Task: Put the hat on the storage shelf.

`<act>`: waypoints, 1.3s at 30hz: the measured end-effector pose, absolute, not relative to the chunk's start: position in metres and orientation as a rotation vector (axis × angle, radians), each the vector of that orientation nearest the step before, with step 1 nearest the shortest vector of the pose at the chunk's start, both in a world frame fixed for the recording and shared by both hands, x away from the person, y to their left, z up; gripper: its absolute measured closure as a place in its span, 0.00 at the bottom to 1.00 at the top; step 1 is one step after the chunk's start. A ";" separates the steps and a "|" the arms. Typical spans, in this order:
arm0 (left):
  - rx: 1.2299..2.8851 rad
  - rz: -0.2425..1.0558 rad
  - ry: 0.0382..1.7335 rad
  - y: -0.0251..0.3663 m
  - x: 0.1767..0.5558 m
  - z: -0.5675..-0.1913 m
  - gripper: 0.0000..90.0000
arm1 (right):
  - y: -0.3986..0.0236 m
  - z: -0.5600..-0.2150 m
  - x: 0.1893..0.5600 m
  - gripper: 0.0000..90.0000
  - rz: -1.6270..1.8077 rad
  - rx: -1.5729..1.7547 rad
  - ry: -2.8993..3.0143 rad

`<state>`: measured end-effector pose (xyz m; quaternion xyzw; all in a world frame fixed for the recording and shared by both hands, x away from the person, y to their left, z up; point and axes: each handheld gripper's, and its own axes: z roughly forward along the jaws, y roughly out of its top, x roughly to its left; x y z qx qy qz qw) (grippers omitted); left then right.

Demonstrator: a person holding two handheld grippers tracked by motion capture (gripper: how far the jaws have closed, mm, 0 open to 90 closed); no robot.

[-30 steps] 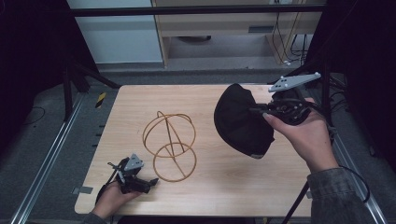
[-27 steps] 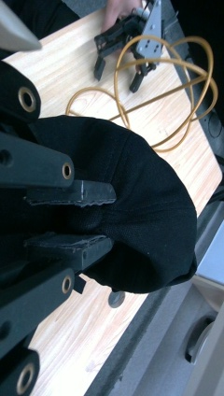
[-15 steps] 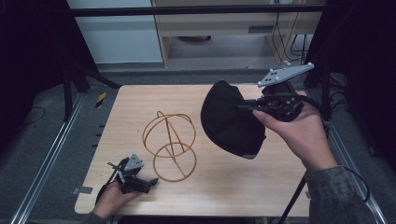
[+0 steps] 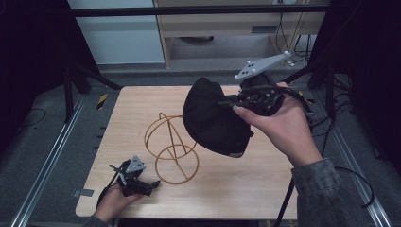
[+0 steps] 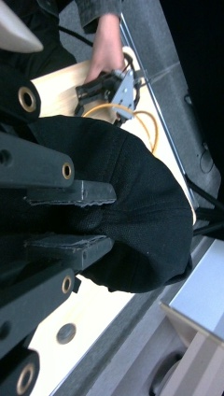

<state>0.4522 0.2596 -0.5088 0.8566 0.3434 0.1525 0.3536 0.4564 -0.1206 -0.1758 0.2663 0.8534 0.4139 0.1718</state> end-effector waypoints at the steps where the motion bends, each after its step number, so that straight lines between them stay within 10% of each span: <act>1: 2.215 0.395 0.888 0.260 0.452 -0.509 0.00 | -0.113 -0.173 0.457 0.85 1.182 0.742 2.431; 39: 2.214 0.403 0.905 0.259 0.453 -0.509 0.00 | -0.022 -0.176 0.504 0.84 1.133 0.672 2.568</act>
